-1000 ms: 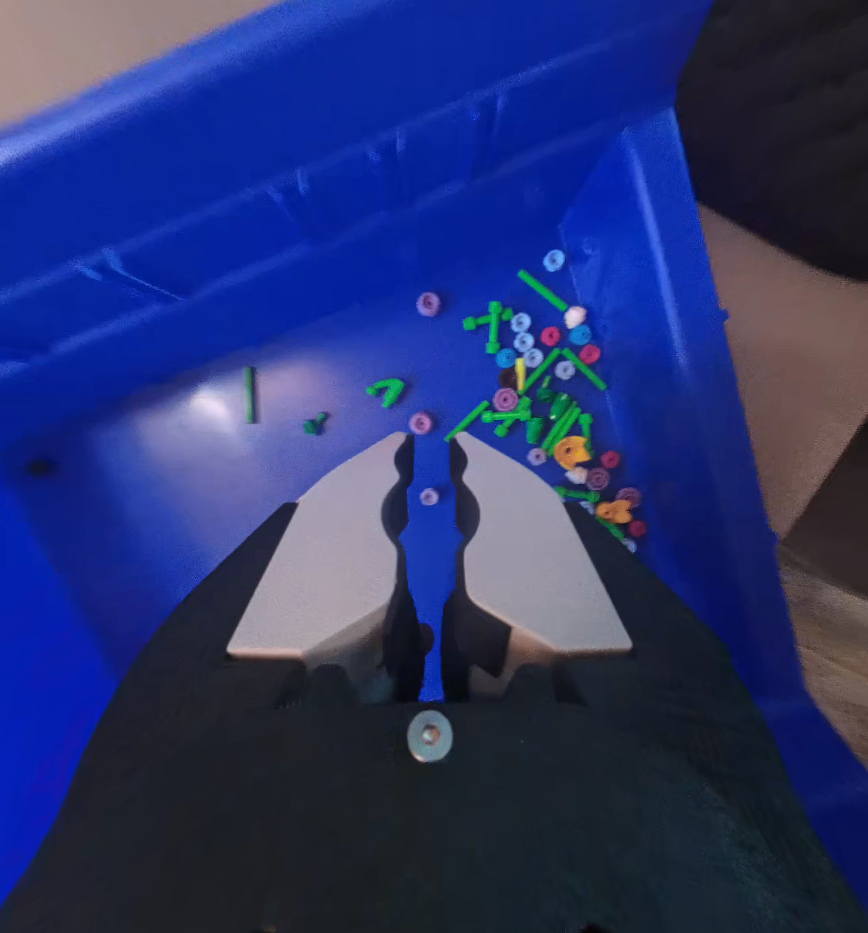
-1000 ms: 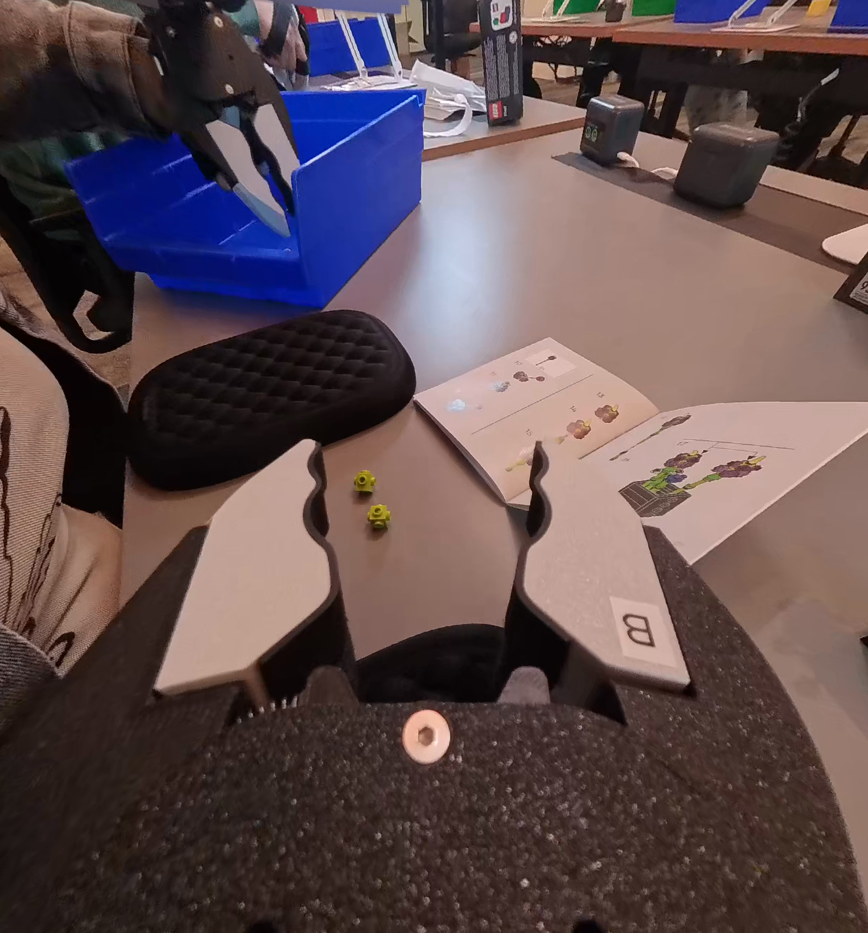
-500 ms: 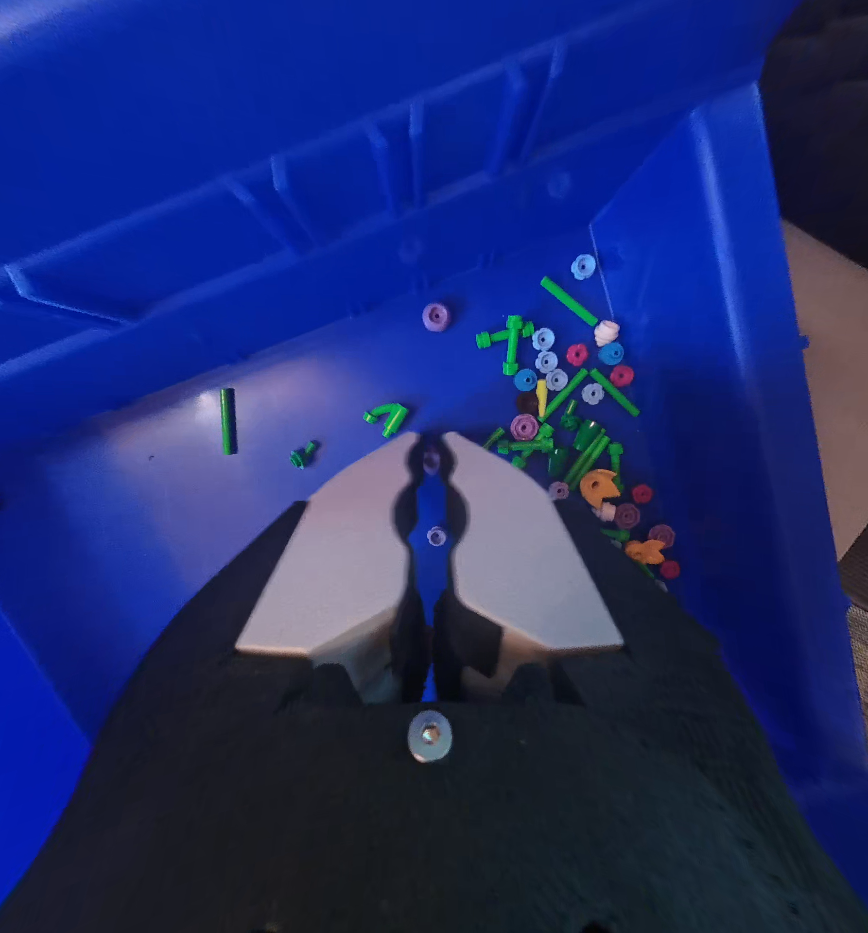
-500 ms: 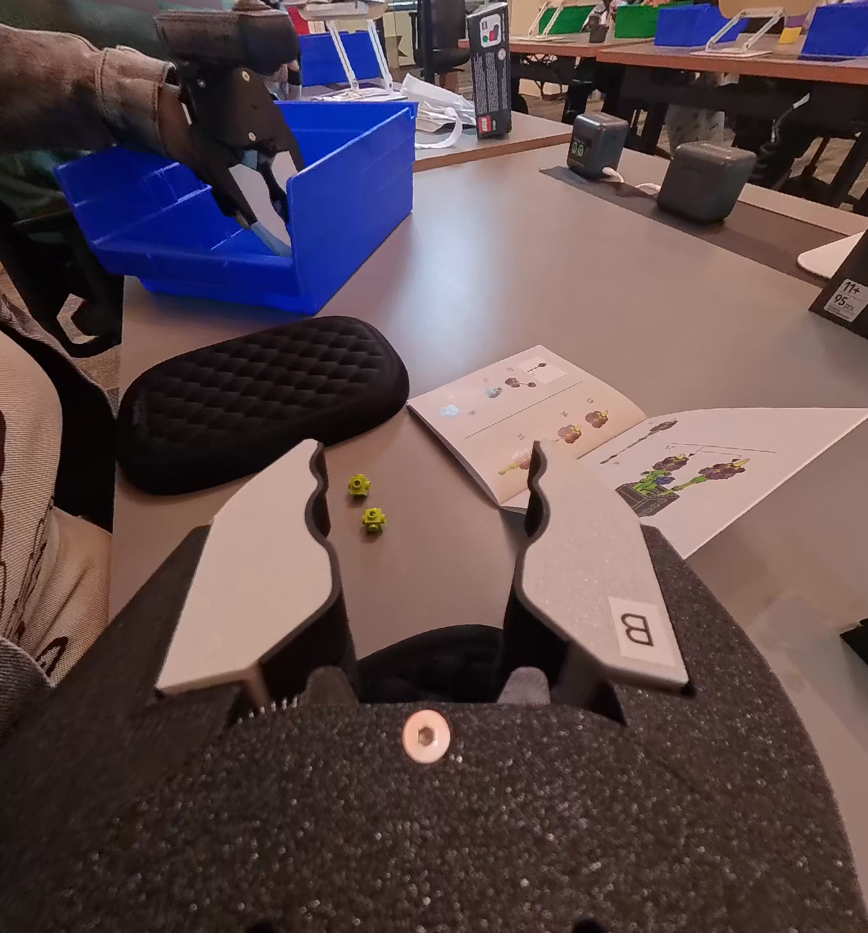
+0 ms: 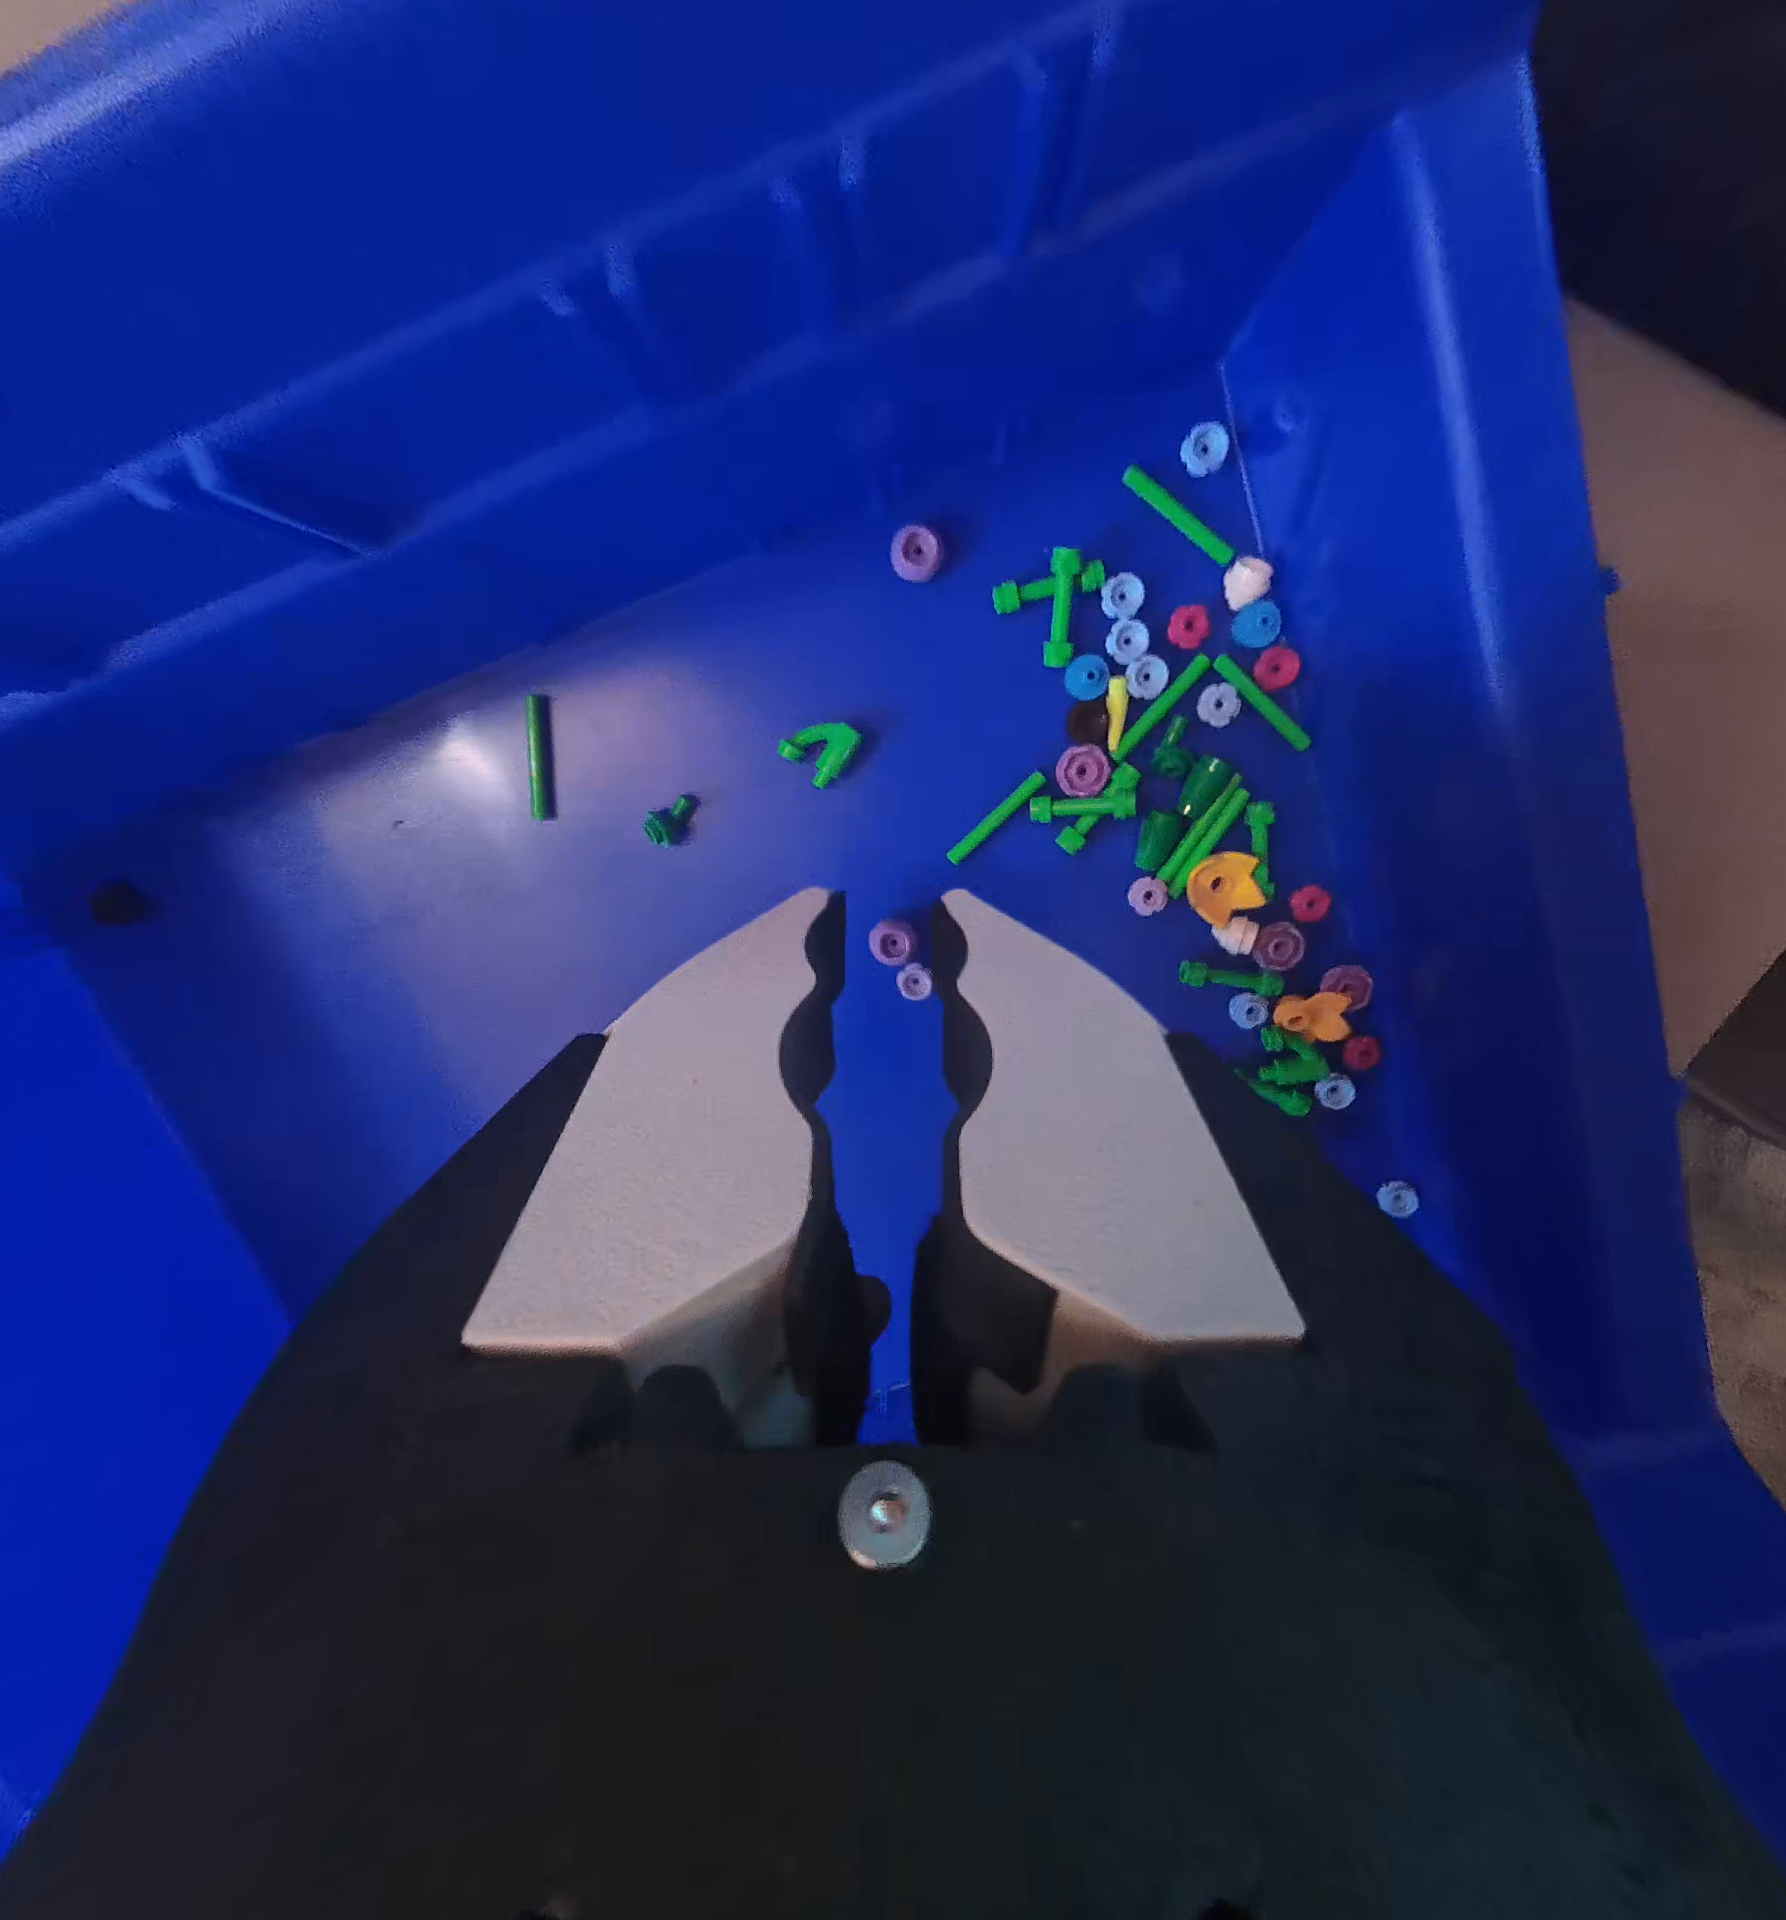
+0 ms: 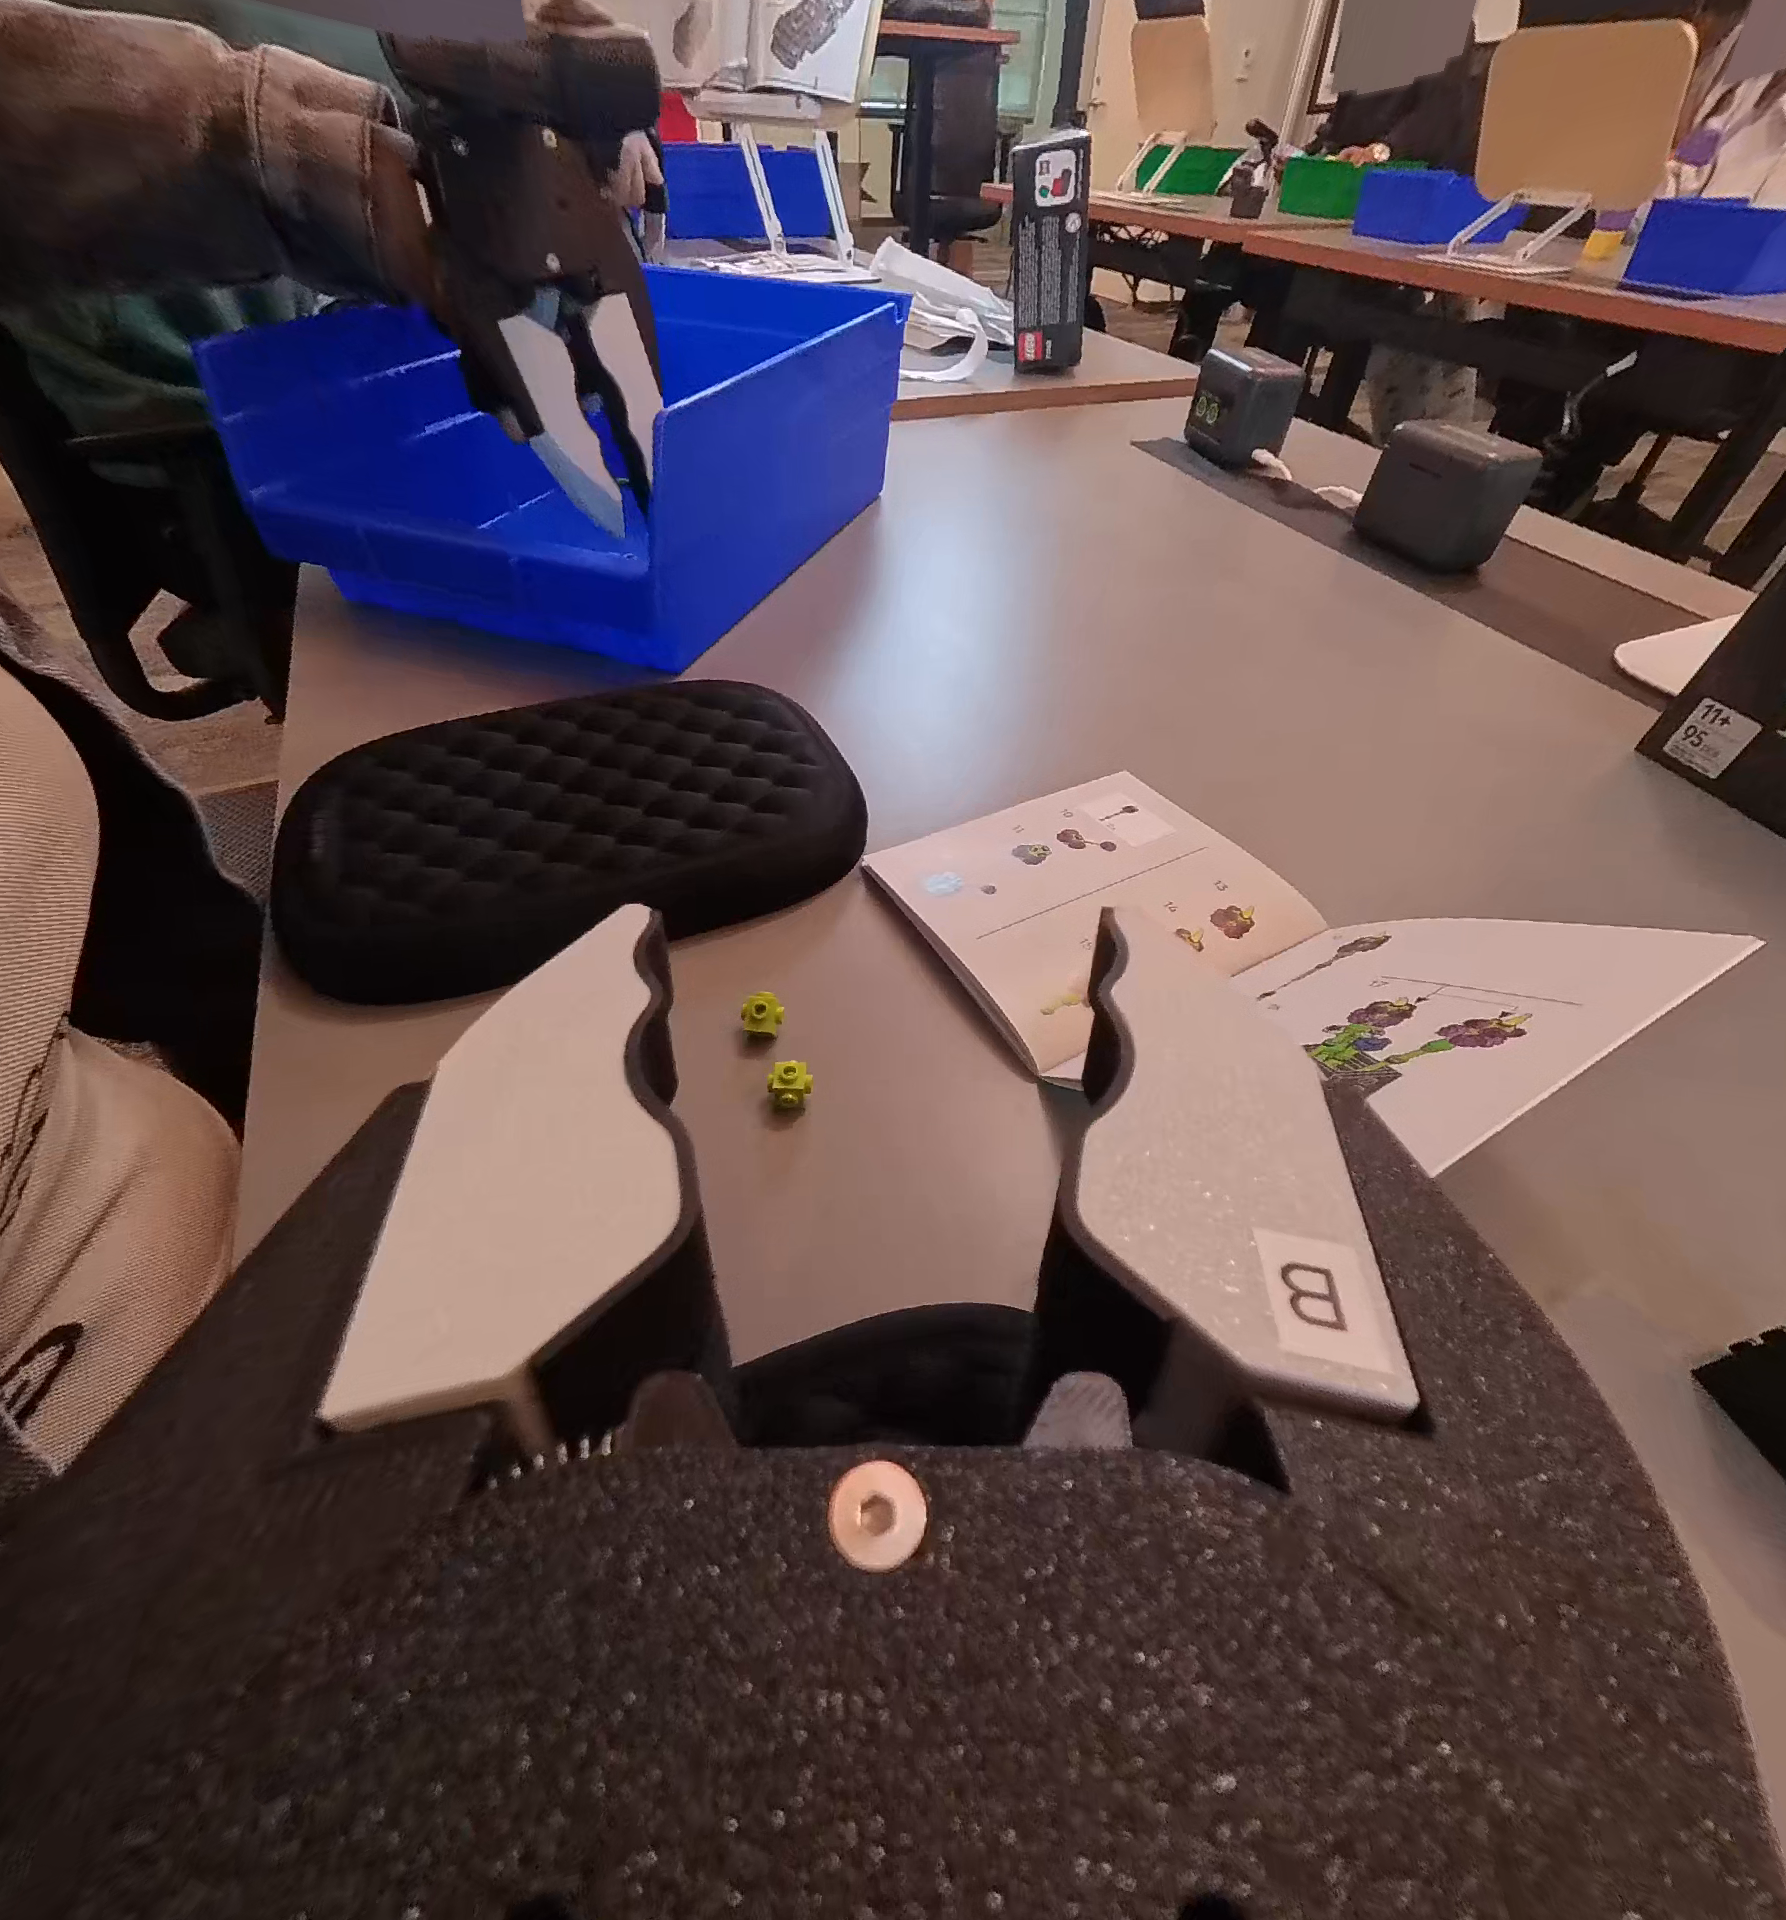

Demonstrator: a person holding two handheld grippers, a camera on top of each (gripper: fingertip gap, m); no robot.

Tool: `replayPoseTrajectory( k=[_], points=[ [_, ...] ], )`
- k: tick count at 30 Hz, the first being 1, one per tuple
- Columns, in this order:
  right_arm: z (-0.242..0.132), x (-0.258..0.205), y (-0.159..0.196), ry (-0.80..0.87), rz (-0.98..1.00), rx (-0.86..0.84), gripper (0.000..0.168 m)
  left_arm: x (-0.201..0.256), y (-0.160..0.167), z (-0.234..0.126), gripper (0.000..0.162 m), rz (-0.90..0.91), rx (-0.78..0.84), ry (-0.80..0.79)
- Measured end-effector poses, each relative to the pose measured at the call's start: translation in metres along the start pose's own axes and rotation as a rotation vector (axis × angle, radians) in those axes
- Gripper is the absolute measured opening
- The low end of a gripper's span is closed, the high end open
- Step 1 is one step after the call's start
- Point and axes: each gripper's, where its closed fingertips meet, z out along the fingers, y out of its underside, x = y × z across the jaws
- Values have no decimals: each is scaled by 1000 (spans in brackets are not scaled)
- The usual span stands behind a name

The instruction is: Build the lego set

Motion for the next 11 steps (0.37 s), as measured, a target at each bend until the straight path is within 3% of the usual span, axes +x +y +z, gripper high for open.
replayPoseTrajectory(
  k=[11],
  points=[
    [-3,1,-3,8,2,28,77,-2,17,12,15,-8,-131,-2]
  ],
)
